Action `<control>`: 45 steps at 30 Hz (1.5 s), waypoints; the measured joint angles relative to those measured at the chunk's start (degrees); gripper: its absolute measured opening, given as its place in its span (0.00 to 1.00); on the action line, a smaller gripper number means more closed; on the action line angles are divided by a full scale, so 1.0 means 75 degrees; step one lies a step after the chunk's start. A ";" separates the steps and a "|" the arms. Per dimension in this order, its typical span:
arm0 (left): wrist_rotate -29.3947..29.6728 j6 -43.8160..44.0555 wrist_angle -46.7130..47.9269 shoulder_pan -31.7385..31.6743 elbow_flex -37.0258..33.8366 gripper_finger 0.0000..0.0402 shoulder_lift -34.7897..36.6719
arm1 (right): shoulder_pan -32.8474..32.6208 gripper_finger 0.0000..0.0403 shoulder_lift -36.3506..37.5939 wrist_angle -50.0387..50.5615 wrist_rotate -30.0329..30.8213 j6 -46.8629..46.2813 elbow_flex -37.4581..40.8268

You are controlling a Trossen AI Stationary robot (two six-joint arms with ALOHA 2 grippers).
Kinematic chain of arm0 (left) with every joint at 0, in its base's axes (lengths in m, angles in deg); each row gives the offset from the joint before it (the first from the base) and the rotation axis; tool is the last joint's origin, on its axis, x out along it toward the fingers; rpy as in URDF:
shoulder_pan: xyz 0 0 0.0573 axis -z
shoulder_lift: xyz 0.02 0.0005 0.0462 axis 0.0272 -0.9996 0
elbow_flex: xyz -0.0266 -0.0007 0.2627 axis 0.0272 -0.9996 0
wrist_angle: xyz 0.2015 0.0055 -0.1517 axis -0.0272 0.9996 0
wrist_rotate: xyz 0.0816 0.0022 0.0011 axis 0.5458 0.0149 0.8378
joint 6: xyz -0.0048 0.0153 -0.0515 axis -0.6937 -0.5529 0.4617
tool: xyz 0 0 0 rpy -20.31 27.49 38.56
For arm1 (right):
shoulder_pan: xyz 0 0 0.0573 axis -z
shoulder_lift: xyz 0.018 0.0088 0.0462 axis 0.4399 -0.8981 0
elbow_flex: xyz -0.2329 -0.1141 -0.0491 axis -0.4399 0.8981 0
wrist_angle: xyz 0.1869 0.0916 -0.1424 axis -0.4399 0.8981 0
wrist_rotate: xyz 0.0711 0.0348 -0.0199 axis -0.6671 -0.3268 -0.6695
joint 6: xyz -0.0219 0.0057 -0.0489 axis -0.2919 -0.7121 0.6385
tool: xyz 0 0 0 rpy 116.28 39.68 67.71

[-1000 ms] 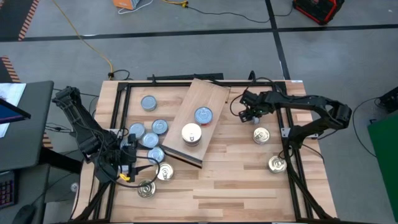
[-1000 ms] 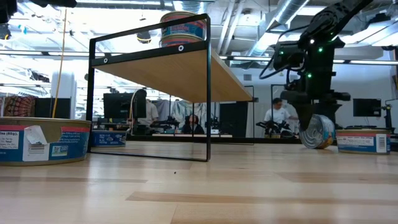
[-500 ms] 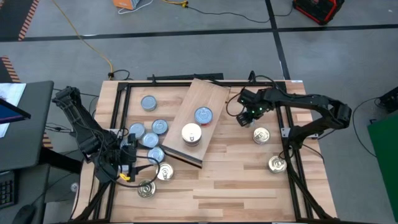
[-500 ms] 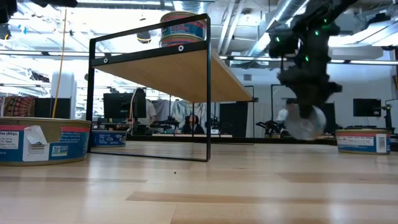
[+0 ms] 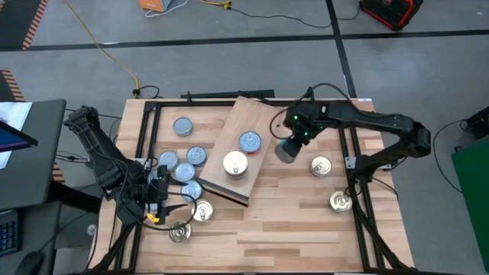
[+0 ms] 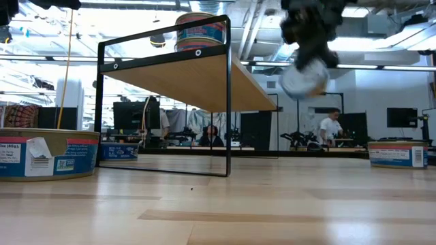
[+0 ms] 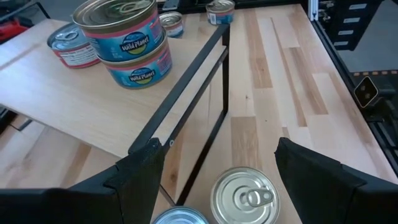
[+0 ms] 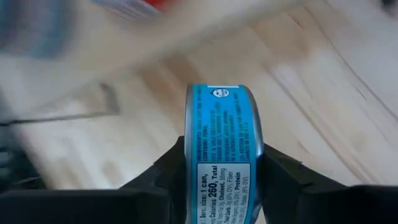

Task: Stack canned seafood by type on shelf
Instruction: Stack the yellow blue tuna can on top of the red tuna can on the shelf

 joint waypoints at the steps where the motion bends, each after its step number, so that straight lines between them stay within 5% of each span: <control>1: 0.0000 -0.0002 0.0000 0.0000 0.0000 0.74 0.0000 | -0.0020 0.41 0.0001 -0.0021 -0.0060 0.0049 -0.0150; 11: 0.0030 -0.0032 -0.0050 0.0000 0.0000 0.74 0.0000 | 0.0234 0.44 -0.0048 -0.0969 -0.0693 0.0294 -0.1407; 33: 0.0139 0.0137 -0.0118 0.0000 0.0000 0.74 0.0000 | 0.0923 0.43 -0.1869 -0.3388 -0.2145 -0.0935 -0.1459; 45: -0.0127 0.0291 -0.0146 0.0000 0.0000 0.74 0.0003 | 0.0835 0.62 -0.2283 -0.3376 -0.2414 -0.1028 -0.1465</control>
